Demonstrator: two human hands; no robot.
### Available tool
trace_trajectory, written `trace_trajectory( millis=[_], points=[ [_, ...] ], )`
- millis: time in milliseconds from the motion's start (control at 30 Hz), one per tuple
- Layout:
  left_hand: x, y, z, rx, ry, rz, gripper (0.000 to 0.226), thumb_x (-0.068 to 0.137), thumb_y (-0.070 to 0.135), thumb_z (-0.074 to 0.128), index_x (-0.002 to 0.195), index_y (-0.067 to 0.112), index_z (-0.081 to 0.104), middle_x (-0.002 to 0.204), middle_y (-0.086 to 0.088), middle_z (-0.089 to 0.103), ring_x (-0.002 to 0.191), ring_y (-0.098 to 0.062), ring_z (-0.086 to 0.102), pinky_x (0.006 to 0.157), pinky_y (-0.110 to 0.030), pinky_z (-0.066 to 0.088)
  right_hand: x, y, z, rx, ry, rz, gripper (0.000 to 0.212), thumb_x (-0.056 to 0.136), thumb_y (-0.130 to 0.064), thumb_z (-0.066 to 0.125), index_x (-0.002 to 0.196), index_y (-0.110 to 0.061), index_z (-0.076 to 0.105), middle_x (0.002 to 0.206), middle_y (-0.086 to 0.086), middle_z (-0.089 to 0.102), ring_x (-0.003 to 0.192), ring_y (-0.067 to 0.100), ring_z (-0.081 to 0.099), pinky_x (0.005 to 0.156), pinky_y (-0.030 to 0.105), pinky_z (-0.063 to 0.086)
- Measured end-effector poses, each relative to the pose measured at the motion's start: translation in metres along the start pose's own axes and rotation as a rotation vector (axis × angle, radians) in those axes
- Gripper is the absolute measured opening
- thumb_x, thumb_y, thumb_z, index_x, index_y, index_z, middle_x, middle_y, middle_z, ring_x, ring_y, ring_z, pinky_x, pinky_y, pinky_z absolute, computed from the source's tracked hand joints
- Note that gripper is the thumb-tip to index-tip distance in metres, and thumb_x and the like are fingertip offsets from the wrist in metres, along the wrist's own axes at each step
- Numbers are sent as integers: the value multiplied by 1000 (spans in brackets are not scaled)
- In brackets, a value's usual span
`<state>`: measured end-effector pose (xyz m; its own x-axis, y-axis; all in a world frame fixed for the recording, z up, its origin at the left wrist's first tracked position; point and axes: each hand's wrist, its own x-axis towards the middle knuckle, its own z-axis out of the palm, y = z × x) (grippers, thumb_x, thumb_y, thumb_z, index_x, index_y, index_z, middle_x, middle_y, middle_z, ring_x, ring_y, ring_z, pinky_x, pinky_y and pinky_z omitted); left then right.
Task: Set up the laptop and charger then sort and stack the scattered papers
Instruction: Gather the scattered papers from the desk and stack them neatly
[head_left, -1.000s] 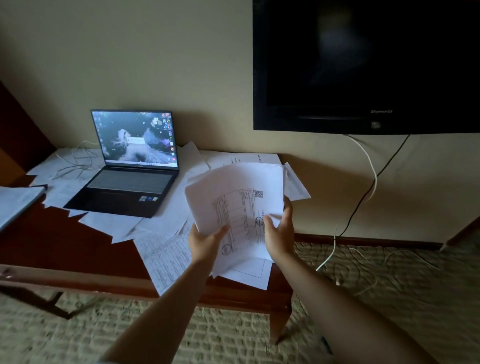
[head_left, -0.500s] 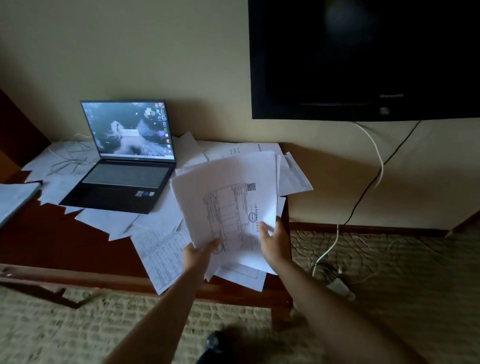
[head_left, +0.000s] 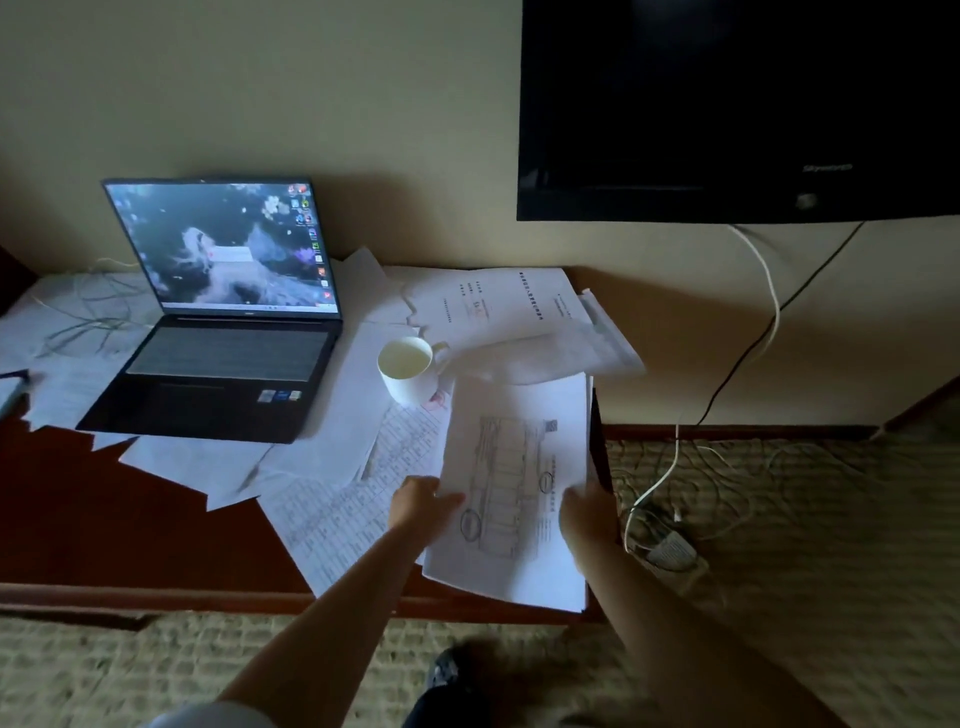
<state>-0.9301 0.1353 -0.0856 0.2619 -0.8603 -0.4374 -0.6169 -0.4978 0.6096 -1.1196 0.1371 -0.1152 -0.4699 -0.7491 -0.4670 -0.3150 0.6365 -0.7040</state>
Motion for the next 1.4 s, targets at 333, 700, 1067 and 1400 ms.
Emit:
trace_trajectory(
  millis=[333, 700, 1067, 1400],
  points=[
    [27, 4, -10, 186, -9, 61, 25, 78, 26, 66, 102, 18, 69, 111, -3, 60, 108, -24, 52, 87, -33, 49, -8, -26, -2, -101, 50, 5, 40, 88, -8, 43, 128, -12, 48, 122, 11, 59, 107, 34, 59, 82, 36, 49],
    [-14, 15, 28, -100, -209, 101, 16, 84, 19, 63, 93, 9, 72, 80, -2, 68, 77, -20, 64, 62, -25, 51, -14, 5, -33, -78, 115, 82, 38, 83, -1, 46, 120, 3, 57, 122, 20, 59, 111, 33, 58, 81, 31, 46],
    [-36, 1, 25, -251, -262, -140, 9, 70, 0, 64, 78, 2, 63, 80, -16, 66, 71, -25, 63, 65, -28, 52, -24, 23, -44, 14, -41, 37, 45, 83, -3, 48, 128, -7, 47, 122, 15, 57, 102, 29, 56, 81, 32, 47],
    [-77, 20, 7, -709, 285, 215, 68, 82, -16, 38, 136, 25, 30, 107, -8, 59, 76, -16, 62, 52, -27, 56, -44, -25, -43, 408, 60, -161, 40, 79, 9, 36, 107, -8, 59, 92, 9, 62, 73, 23, 54, 55, 26, 37]
  ],
)
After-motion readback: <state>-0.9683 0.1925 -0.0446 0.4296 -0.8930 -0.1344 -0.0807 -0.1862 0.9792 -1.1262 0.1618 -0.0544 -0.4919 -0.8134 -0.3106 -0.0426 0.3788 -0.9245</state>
